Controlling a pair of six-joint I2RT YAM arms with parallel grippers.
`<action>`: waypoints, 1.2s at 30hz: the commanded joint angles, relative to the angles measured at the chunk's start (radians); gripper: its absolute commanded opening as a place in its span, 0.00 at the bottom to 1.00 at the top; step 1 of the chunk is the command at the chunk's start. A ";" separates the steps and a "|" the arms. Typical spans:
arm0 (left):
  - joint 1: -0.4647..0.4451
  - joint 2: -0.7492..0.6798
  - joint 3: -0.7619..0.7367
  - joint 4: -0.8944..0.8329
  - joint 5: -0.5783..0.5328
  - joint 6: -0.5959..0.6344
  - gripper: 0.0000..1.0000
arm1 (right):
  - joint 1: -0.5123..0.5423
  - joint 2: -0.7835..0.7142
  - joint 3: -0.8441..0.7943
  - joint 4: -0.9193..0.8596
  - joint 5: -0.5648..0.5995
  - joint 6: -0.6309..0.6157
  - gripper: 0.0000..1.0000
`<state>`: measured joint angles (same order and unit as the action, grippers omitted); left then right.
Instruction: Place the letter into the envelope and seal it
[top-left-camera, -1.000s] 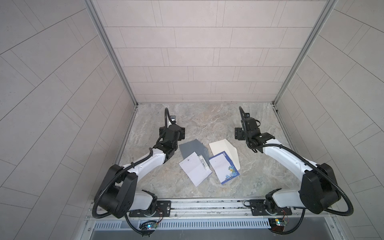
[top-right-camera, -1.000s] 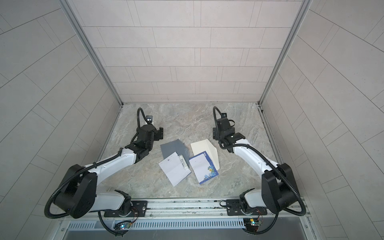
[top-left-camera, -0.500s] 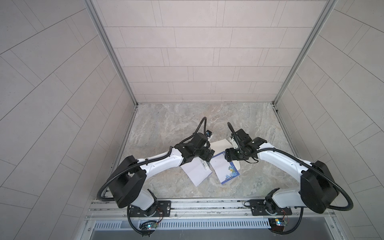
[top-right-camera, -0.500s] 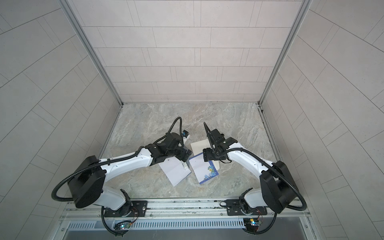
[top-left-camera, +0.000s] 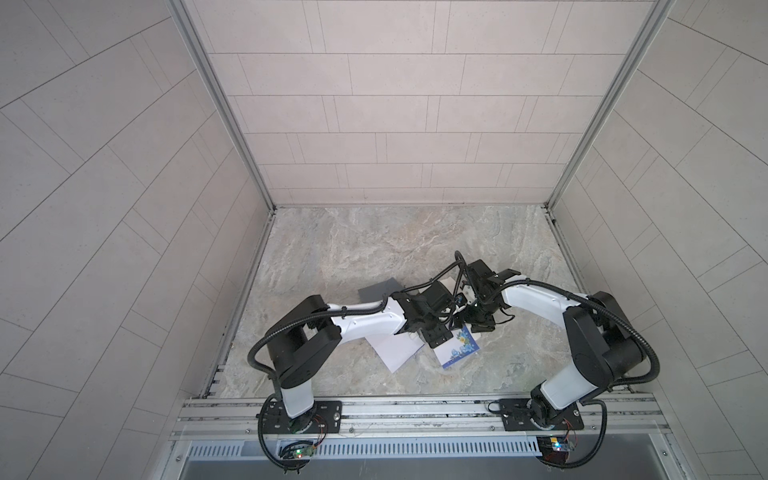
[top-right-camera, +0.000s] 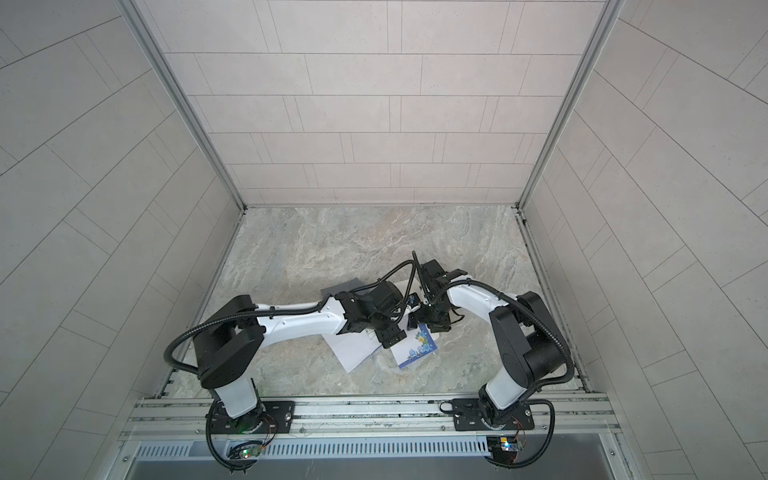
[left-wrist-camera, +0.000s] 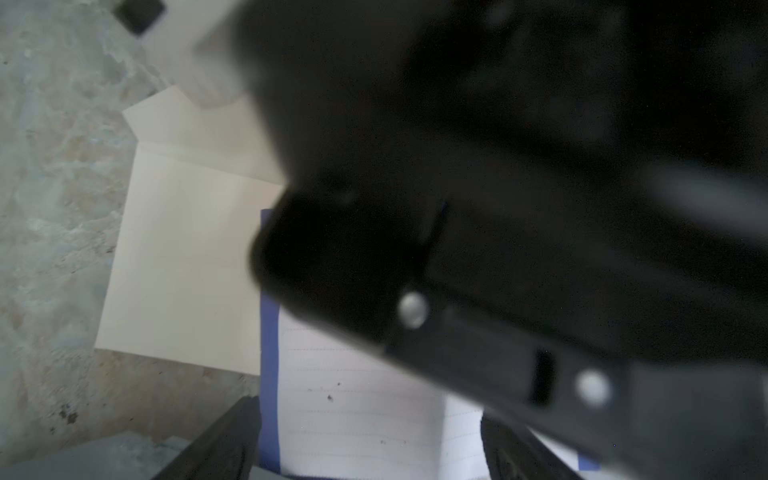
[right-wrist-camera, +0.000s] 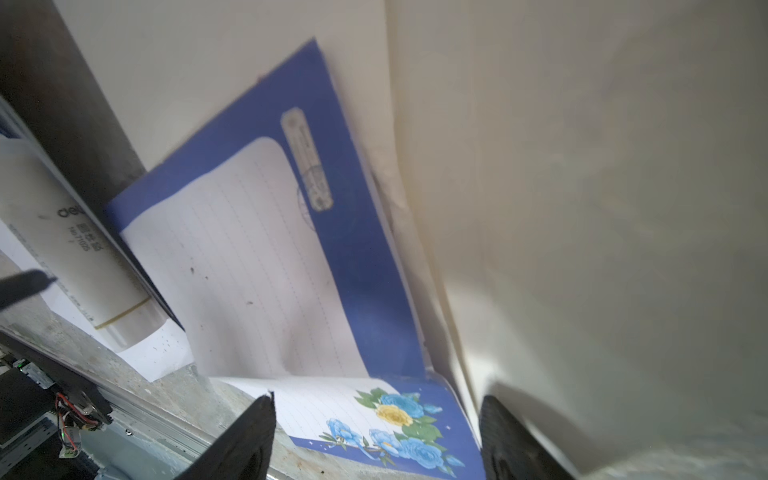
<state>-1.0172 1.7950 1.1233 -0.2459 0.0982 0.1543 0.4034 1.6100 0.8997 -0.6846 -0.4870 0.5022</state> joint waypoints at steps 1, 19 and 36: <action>-0.009 0.036 0.037 -0.029 0.034 0.040 0.89 | -0.002 0.033 0.017 0.004 -0.026 -0.002 0.79; -0.007 0.122 0.033 -0.030 0.060 0.083 0.74 | -0.024 0.050 0.062 0.048 -0.140 -0.014 0.74; -0.007 -0.031 -0.071 -0.034 -0.019 0.060 0.70 | -0.046 0.033 0.148 0.013 -0.074 -0.063 0.72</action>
<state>-1.0122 1.7950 1.1130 -0.1871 0.1032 0.1776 0.3618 1.6840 1.0107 -0.6907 -0.5362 0.4625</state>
